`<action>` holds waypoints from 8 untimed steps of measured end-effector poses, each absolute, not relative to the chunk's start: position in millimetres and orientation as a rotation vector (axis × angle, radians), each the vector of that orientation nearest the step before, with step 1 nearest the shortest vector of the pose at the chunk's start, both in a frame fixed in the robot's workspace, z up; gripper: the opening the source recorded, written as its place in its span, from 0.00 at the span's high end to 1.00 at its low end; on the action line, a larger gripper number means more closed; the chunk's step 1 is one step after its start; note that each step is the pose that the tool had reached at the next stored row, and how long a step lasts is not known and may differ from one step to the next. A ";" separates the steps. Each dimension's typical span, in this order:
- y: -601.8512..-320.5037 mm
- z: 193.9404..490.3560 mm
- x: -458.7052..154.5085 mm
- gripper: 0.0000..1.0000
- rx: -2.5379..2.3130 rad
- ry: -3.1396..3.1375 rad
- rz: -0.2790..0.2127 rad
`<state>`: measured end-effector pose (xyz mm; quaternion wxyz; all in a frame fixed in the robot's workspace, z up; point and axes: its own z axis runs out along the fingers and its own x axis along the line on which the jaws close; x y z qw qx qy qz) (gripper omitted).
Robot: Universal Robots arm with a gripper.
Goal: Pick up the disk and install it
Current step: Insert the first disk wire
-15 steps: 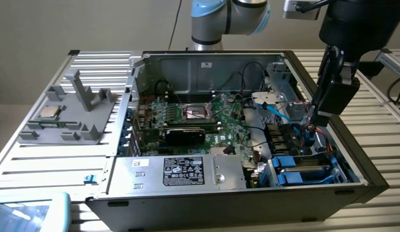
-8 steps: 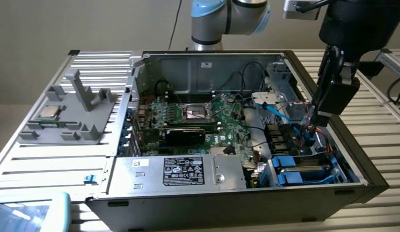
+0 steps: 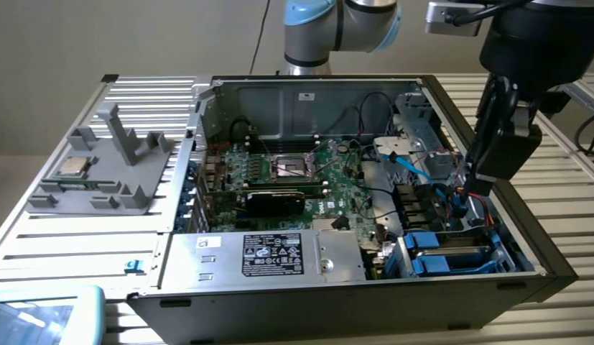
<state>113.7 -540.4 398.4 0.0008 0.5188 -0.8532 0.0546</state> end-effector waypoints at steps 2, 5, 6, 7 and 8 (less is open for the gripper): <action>-545.5 398.4 113.4 0.44 1.631 -2.683 0.162; -553.0 398.4 112.8 0.44 1.636 -2.693 0.135; -555.1 398.4 112.5 0.44 1.639 -2.698 0.123; -556.9 398.4 112.1 0.44 1.641 -2.703 0.109; -558.2 398.5 111.6 0.44 1.644 -2.707 0.098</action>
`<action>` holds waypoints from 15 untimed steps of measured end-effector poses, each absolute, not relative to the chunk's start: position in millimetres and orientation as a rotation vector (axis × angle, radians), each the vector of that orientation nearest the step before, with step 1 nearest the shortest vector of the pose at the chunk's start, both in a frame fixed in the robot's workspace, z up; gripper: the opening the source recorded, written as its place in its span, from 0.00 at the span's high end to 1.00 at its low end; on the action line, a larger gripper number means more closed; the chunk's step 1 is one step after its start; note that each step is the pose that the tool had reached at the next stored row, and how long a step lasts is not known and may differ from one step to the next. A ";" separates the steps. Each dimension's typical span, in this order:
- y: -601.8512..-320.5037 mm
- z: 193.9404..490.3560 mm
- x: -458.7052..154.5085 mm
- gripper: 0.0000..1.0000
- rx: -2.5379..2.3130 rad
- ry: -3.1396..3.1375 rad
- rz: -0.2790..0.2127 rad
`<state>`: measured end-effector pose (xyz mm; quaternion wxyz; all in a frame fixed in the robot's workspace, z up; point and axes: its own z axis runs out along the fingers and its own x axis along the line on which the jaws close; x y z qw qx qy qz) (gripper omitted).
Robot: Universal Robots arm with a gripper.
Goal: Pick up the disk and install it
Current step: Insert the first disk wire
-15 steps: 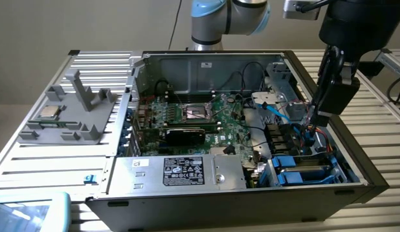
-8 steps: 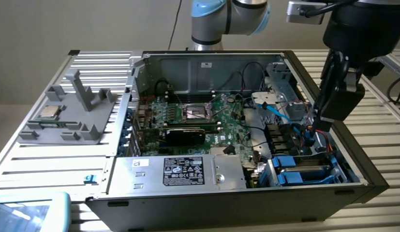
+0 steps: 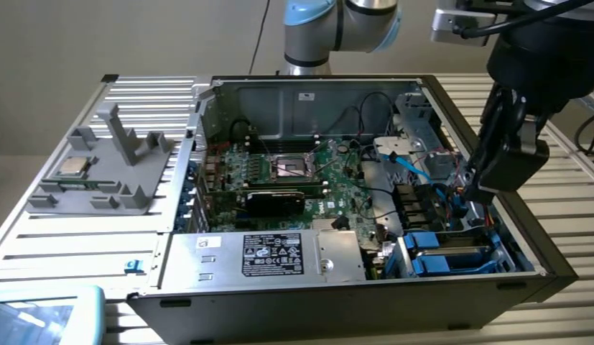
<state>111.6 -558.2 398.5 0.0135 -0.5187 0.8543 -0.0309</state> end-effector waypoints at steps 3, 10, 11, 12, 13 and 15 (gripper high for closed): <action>-560.7 398.4 109.0 0.44 -1.621 2.650 -0.079; -563.8 398.4 107.5 0.44 -1.681 2.611 -0.076; -564.4 398.4 107.5 0.44 -1.689 2.605 -0.076; -565.3 398.4 107.5 0.44 -1.695 2.601 -0.076; -566.8 398.4 107.5 0.44 -1.698 2.600 -0.076; -571.1 398.4 107.6 0.44 -1.699 2.598 -0.074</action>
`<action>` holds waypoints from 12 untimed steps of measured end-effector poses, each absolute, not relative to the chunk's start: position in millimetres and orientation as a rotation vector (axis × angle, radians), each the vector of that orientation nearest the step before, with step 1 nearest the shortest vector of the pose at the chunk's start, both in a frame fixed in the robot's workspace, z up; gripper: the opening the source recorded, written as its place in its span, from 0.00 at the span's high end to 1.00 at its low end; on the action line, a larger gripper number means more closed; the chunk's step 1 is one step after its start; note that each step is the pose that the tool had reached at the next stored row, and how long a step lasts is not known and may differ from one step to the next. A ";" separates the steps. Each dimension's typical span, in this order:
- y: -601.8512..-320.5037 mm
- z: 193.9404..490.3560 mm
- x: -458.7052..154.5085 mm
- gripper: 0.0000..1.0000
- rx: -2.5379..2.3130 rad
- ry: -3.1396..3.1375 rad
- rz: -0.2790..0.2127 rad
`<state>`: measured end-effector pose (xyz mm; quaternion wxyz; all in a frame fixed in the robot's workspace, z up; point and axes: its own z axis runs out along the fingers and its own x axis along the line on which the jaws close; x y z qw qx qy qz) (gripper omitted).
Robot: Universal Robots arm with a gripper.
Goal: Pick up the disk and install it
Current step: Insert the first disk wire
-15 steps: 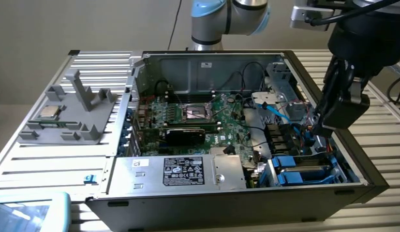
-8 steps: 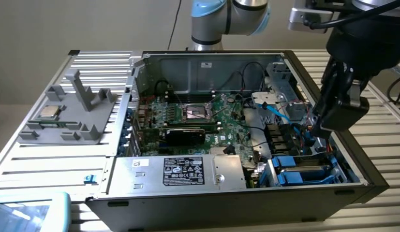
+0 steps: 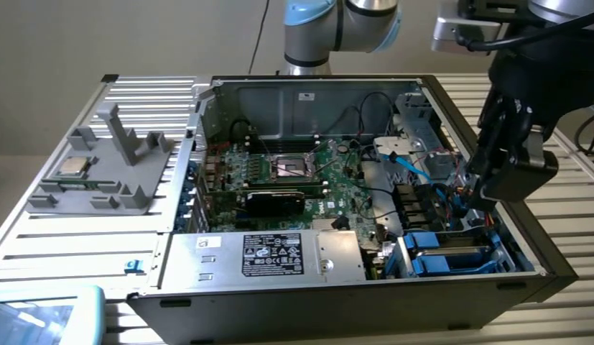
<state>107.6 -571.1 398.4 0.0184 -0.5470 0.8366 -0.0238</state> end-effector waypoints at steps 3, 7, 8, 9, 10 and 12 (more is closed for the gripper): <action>-578.4 397.9 107.6 0.44 -1.698 2.594 -0.065; -588.9 397.3 107.6 0.44 -1.693 2.587 -0.043; -591.3 397.2 107.6 0.44 -1.692 2.585 -0.037; -593.3 397.0 107.6 0.44 -1.691 2.582 -0.031; -594.6 396.8 107.6 0.44 -1.691 2.580 -0.027; -595.7 396.7 107.6 0.44 -1.702 2.571 -0.023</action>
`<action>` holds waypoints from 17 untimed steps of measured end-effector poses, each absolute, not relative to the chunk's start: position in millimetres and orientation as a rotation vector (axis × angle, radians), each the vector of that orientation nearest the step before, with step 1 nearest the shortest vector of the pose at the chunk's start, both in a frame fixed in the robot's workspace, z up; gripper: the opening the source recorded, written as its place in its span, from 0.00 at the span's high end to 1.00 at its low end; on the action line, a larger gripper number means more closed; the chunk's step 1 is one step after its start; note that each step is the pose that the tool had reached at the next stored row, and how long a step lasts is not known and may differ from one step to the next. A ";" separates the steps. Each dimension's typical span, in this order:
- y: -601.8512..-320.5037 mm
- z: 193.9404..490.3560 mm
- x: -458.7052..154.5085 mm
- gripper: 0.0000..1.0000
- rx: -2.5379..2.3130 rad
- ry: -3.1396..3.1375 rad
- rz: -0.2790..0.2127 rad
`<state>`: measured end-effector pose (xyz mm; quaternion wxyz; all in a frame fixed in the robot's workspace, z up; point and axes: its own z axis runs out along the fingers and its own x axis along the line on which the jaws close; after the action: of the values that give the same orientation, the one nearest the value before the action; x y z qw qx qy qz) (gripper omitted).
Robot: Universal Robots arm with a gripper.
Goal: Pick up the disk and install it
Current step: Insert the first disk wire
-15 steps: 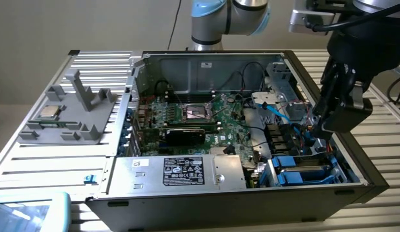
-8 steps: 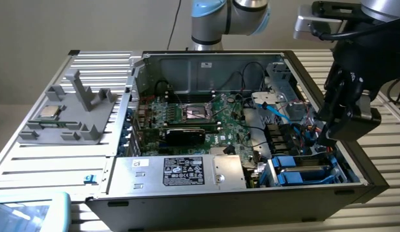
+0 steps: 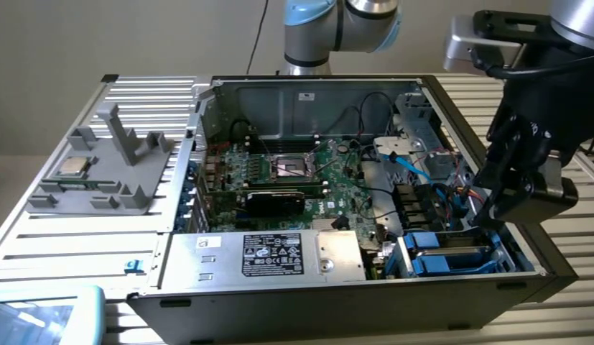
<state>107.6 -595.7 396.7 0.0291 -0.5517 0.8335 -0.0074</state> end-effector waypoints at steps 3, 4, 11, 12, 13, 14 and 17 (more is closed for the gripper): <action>-595.8 396.6 107.9 0.44 -1.743 2.542 -0.021; -595.9 396.4 108.0 0.44 -1.764 2.527 -0.020; -595.9 396.0 108.5 0.44 -1.892 2.431 -0.016; -595.9 395.8 108.6 0.44 -1.912 2.415 -0.016; -595.9 395.7 108.6 0.44 -1.932 2.399 -0.015; -595.9 395.7 108.7 0.44 -1.949 2.385 -0.014; -595.9 395.5 109.0 0.44 -1.995 2.346 -0.013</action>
<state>109.0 -595.9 395.5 0.0310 -0.6474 0.7615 -0.0042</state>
